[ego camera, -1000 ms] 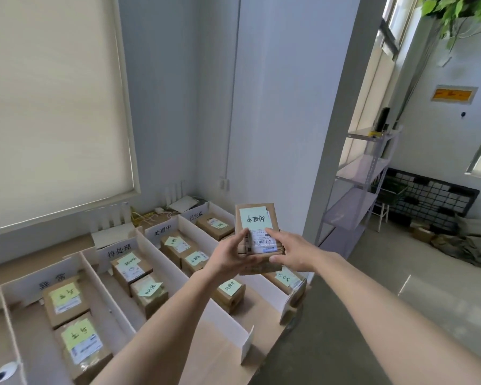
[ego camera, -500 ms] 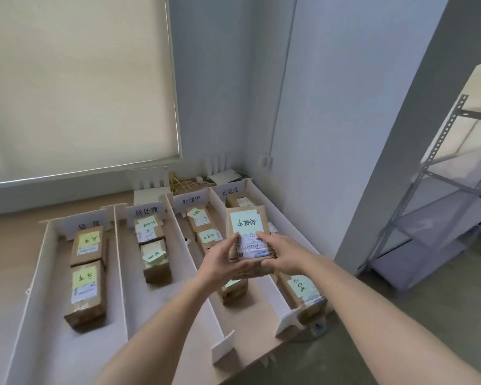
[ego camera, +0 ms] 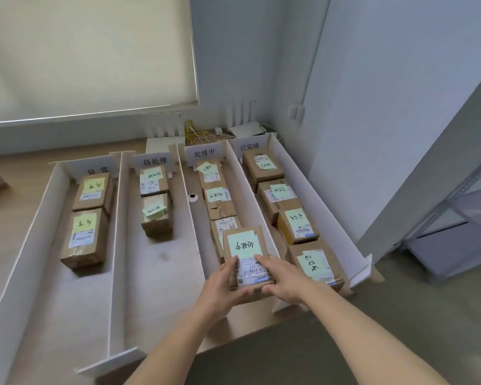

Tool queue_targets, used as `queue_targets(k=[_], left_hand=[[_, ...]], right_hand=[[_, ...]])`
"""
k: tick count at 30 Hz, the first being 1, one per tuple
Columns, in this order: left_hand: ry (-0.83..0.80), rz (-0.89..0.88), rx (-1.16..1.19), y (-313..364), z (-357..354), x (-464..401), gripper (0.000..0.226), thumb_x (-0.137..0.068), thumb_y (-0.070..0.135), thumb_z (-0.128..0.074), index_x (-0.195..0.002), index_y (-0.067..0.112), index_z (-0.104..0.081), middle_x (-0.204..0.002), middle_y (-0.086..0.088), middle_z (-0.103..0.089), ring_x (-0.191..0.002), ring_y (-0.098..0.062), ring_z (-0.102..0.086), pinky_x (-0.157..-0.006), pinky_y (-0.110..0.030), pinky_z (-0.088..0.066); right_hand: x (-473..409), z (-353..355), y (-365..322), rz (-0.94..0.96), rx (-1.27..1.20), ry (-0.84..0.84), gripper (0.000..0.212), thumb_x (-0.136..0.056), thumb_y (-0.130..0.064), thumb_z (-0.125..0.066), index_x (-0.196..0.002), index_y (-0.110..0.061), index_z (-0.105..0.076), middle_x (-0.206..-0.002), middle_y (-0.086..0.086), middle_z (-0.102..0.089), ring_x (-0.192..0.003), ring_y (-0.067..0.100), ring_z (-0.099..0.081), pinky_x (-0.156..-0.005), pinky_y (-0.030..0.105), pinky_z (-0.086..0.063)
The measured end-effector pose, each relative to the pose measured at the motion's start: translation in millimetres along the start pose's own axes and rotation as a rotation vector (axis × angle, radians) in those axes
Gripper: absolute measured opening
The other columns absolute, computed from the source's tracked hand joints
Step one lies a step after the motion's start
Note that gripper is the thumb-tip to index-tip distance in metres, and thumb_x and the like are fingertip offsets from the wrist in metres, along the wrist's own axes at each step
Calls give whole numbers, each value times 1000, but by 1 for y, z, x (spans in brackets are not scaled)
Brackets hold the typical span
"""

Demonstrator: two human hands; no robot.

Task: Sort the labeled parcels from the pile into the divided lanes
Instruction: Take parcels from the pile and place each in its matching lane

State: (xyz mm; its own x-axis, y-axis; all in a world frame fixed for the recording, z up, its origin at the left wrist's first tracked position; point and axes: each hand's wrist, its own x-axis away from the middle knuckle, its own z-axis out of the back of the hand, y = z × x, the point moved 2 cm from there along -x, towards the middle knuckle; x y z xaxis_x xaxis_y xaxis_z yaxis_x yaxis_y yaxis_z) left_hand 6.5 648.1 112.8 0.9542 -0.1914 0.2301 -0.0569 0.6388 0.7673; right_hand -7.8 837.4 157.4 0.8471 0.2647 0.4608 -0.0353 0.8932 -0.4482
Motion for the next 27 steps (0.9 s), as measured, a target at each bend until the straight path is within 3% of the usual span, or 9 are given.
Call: queue_targets(k=[16,27], left_hand=[[-74,137,-85,-51,-54,-14,100,-79,60,-72,-157,35,-16,-154,10,-39,-132,-16,-46,-104,-37,-49],[-29,120,-371,-59,-64,-24,93,-85,69,-58,-157,33,-13,-152,9,-42,-127,-15,-52,-97,-31,-49]], right_hand=[[-40,-49,42,27,12,-131,84,-97,-24,-68,-161,-37,-16,-164,-7,-27,-146,19,-35,-118,44,-38],[-64,-73,61,30,44,-150,85,-96,-24,-68,-160,-40,-14,-162,-7,-28,-144,19,-38,-109,40,-47]])
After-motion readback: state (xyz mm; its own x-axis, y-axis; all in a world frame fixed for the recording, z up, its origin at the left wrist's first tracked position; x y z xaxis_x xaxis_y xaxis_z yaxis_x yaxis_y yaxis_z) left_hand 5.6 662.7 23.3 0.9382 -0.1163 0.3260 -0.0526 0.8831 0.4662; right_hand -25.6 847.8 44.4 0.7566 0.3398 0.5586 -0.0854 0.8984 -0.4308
